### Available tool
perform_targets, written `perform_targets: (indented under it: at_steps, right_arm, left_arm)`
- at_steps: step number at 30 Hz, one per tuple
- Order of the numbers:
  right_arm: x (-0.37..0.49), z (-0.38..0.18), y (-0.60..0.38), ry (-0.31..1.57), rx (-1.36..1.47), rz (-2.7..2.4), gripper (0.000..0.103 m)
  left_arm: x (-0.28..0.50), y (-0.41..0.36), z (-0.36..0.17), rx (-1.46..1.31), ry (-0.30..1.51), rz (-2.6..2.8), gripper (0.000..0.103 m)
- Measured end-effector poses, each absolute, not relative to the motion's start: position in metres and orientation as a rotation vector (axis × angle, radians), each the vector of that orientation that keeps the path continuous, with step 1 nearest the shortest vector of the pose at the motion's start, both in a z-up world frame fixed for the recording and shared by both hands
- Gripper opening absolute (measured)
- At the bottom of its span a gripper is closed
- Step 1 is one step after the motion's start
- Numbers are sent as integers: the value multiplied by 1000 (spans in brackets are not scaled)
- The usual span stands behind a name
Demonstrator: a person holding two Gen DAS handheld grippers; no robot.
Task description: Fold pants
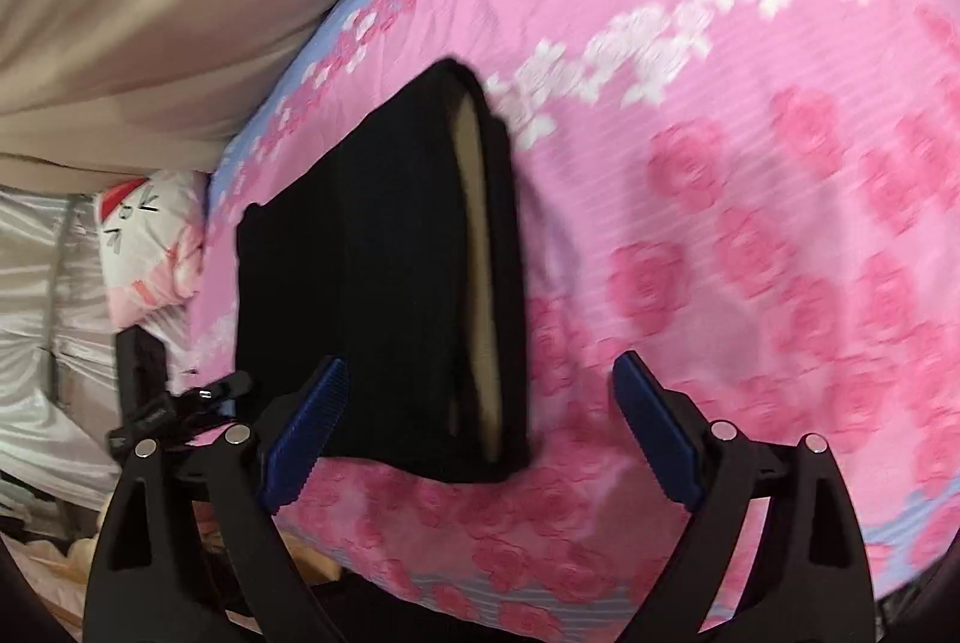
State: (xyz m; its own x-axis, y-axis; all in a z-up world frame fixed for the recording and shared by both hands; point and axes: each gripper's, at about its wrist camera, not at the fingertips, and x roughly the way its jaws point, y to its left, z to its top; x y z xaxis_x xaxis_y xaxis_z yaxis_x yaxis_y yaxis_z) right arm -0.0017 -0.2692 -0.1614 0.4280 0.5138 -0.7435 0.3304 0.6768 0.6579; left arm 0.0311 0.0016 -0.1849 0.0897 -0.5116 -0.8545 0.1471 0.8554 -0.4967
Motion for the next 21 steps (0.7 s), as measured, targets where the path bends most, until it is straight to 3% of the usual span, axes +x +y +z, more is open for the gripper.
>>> perform_targets:
  at_steps: [3,16,17,18,19,21]
  right_arm:
    - [5,-173,-258,1188,896,188,82]
    - [10,-183,-254,1049,1021,303,82]
    - [12,-181,-250,1045,1015,326,79]
    - [15,-180,-245,1047,1005,359,69]
    - [16,-177,-242,1045,984,370,69]
    - [21,-177,-235,1073,928,357,68]
  left_arm:
    - [38,-1,-183,-313,1381,-532,97]
    - [46,28,-188,-474,1259,-701,97]
    - [45,26,-187,-467,1249,-712,97]
    - [45,23,-186,-456,1243,-737,97]
    - [44,16,-185,-445,1245,-768,91]
    - [39,2,-181,-367,1235,-797,90]
